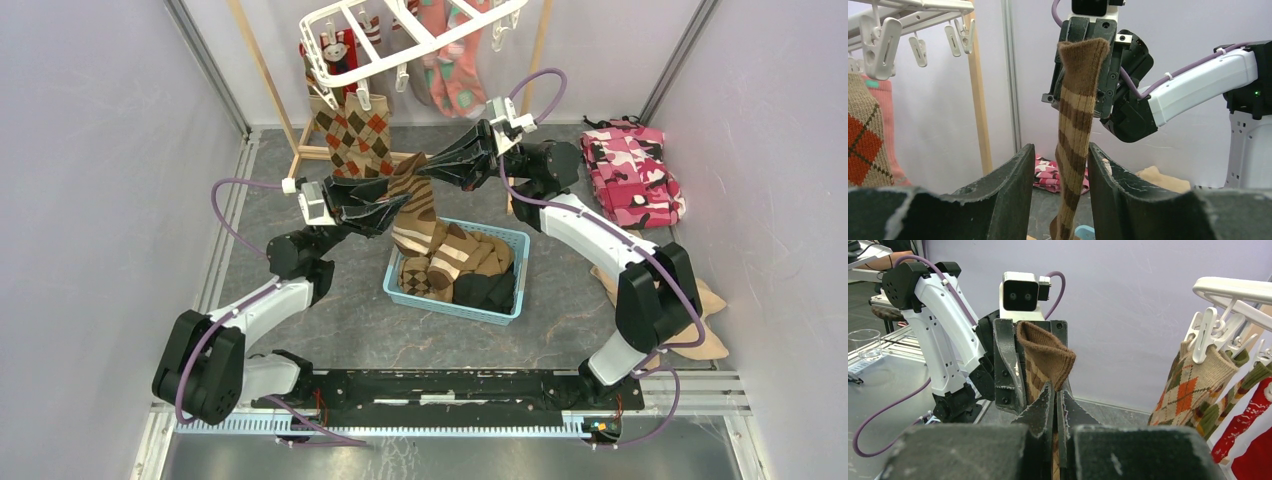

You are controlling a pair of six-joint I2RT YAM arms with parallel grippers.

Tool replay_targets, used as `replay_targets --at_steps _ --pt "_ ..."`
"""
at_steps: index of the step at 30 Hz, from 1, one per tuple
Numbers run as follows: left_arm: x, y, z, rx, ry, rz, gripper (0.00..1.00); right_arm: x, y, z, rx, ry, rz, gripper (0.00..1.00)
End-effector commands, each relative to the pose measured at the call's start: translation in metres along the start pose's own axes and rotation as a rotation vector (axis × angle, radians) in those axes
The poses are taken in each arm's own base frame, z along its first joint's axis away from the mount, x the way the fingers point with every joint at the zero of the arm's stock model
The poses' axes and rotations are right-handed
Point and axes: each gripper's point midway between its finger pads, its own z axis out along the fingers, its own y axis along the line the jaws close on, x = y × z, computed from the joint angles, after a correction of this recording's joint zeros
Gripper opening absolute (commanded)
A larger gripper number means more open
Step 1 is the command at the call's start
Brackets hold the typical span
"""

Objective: Clip the socks to the hanger
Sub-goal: Open the clamp at the hanger.

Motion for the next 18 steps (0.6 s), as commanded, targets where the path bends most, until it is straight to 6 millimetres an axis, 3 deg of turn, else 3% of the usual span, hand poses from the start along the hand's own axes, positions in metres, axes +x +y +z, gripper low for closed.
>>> replay_targets --at_steps 1,18 --pt "-0.062 -0.022 0.008 0.093 -0.214 0.117 0.50 -0.018 0.003 0.007 -0.029 -0.031 -0.067 0.01" --pt "-0.080 -0.028 0.012 0.113 -0.252 0.166 0.50 -0.017 0.000 0.007 -0.025 -0.029 -0.063 0.01"
